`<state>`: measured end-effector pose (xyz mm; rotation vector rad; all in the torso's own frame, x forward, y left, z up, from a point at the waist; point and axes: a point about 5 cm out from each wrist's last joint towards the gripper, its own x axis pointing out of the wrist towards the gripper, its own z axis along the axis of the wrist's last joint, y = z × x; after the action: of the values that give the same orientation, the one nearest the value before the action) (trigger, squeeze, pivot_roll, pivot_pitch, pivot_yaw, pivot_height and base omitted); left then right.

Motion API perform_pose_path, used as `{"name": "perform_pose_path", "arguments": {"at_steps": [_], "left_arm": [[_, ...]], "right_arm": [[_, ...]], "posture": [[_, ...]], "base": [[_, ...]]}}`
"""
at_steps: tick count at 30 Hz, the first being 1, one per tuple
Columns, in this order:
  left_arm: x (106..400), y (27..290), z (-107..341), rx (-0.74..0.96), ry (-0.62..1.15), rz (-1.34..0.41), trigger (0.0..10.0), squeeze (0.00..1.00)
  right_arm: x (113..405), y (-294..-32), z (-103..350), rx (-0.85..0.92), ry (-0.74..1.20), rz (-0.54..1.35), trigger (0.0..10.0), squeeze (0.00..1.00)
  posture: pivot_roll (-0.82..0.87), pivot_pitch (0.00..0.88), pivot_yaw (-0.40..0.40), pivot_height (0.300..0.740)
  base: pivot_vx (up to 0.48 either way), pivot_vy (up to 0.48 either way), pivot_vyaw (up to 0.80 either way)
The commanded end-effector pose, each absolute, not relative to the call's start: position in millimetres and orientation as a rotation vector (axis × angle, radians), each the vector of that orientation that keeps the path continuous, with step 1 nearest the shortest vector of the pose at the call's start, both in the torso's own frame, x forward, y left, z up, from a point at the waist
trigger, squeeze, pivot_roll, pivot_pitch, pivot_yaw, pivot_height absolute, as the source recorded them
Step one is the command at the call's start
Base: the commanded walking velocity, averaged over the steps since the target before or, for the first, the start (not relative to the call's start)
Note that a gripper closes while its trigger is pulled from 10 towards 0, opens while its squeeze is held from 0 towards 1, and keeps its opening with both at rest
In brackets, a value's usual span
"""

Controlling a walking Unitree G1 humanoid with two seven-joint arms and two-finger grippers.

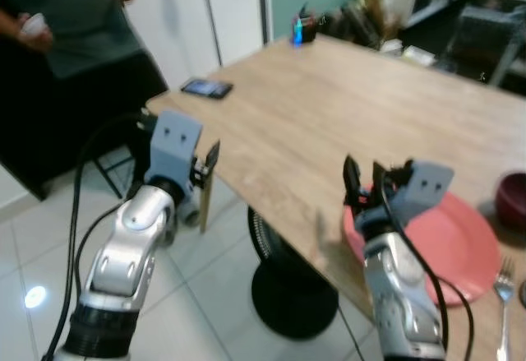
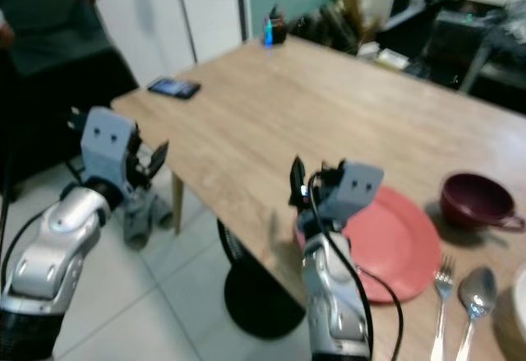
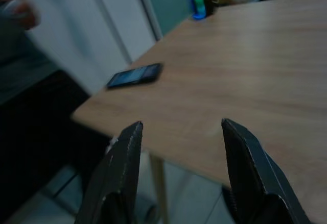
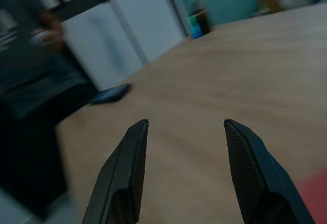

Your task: Setting the table

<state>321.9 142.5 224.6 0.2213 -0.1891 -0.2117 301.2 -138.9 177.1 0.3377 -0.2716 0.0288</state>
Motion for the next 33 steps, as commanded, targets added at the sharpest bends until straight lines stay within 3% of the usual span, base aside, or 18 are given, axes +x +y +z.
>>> {"name": "perform_pose_path", "arguments": {"at_steps": [1,9,15,23,33], "left_arm": [[319,148,216,0.199,-0.168,-0.173,10.0,0.00],[315,145,211,0.139,-0.179,-0.118,10.0,0.00],[310,142,209,0.104,-0.182,-0.089,10.0,0.00],[305,150,205,0.099,-0.170,-0.063,10.0,0.00],[305,145,199,0.088,-0.151,-0.078,10.0,0.00]], "right_arm": [[301,-135,174,0.322,-0.249,0.063,10.0,0.00],[307,-138,175,0.276,-0.222,0.124,10.0,0.00],[310,-136,167,0.253,-0.175,0.171,10.0,0.00],[311,-124,164,0.253,-0.155,0.221,10.0,0.00],[311,-132,164,0.224,-0.162,0.218,10.0,0.00]], "posture": [[0.03,0.000,0.139,0.740],[0.02,0.000,0.020,0.740],[0.07,0.000,-0.027,0.740],[0.07,0.000,-0.038,0.740],[0.05,0.000,-0.021,0.740]], "base": [[0.000,0.000,0.72],[0.000,0.000,0.72],[0.000,0.000,0.71],[0.000,0.000,0.71],[0.000,0.000,0.71]]}}
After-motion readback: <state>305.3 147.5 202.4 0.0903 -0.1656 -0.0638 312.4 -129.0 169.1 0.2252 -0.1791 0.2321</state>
